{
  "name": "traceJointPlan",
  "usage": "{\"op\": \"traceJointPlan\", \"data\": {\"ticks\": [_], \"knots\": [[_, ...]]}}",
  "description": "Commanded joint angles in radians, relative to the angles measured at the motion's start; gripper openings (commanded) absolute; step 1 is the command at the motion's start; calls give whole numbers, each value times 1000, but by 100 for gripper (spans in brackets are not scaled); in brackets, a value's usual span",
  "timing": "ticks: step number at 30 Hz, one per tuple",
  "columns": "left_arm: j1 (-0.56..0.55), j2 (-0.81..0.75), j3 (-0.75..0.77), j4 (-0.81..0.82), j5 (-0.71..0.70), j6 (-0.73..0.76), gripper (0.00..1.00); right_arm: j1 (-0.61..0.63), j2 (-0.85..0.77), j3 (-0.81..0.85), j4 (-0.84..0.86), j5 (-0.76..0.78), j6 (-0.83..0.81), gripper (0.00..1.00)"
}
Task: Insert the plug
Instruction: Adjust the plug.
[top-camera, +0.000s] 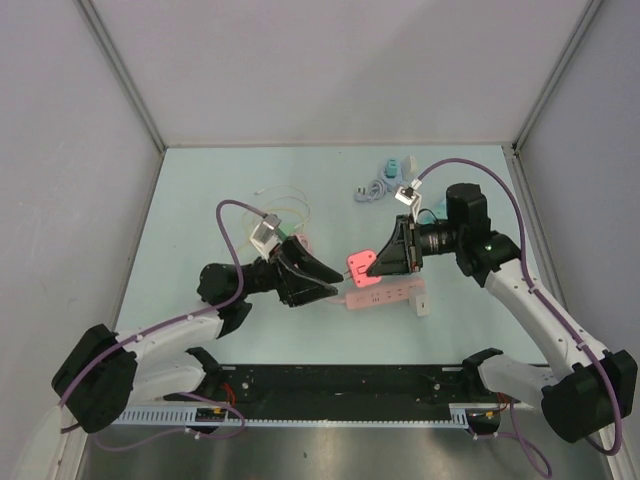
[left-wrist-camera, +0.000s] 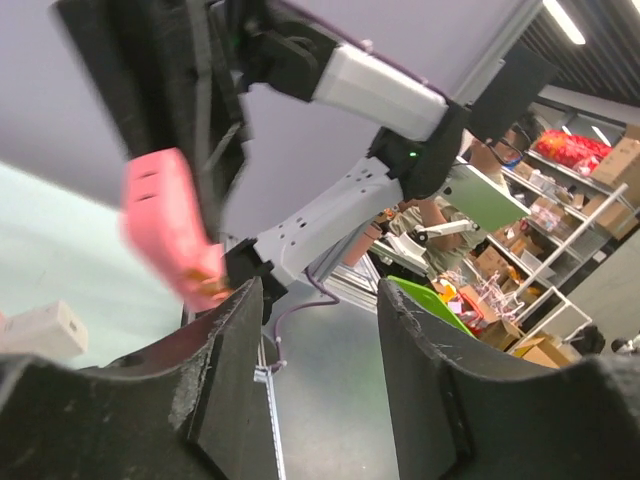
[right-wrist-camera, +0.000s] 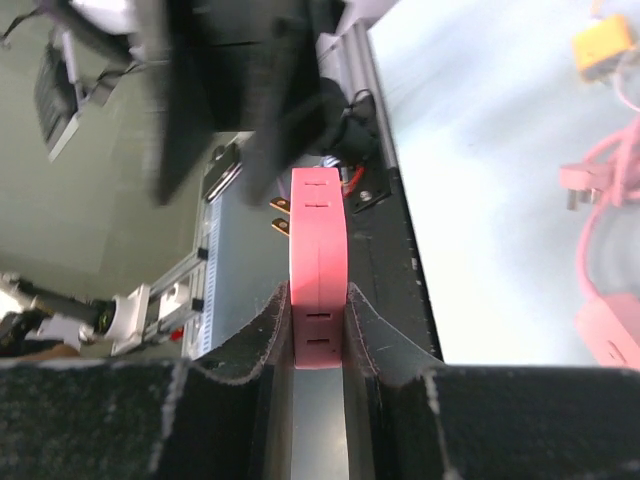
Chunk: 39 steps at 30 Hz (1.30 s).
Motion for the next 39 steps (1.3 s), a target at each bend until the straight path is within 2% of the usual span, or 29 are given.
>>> {"op": "traceJointPlan", "data": {"ticks": [1,4,6,7,9,10,11,13,15,22,26,32,36,38,39], "knots": [[-9,-60,15,270,30,48,53,-25,-6,-8,-52,64,-23,0],[-9,-82,25,145,19,96,53,-20,-15,-10,-51,61,-24,0],[-9,-108,29,65,-10,155,57,-19,-24,-10,-46,58,-23,0],[-9,-122,31,-46,-25,181,63,-19,-35,-10,-40,60,-18,0],[-11,-170,46,-186,-94,289,68,-17,-44,-9,-35,60,-12,0],[-12,-189,57,-343,-116,327,73,-19,-47,-8,-34,66,-10,0],[-15,-204,72,-422,-142,409,75,-17,-47,-8,-35,70,-9,0],[-40,-240,115,-591,-207,482,81,-10,-47,-10,-34,86,-7,0],[-64,-249,143,-641,-225,534,84,1,-49,-10,-25,99,0,0],[-120,-189,176,-659,-295,515,86,62,-46,-10,49,149,48,0],[-129,-166,176,-661,-338,490,82,70,-56,-10,64,164,62,0],[-131,-149,157,-617,-315,444,67,72,-63,-9,73,178,66,0],[-131,-145,137,-551,-294,413,46,72,-63,-10,83,164,69,0],[-131,-143,126,-526,-289,392,41,72,-64,-9,84,162,68,0],[-131,-142,123,-499,-285,375,35,72,-66,-10,83,156,68,0]]}}
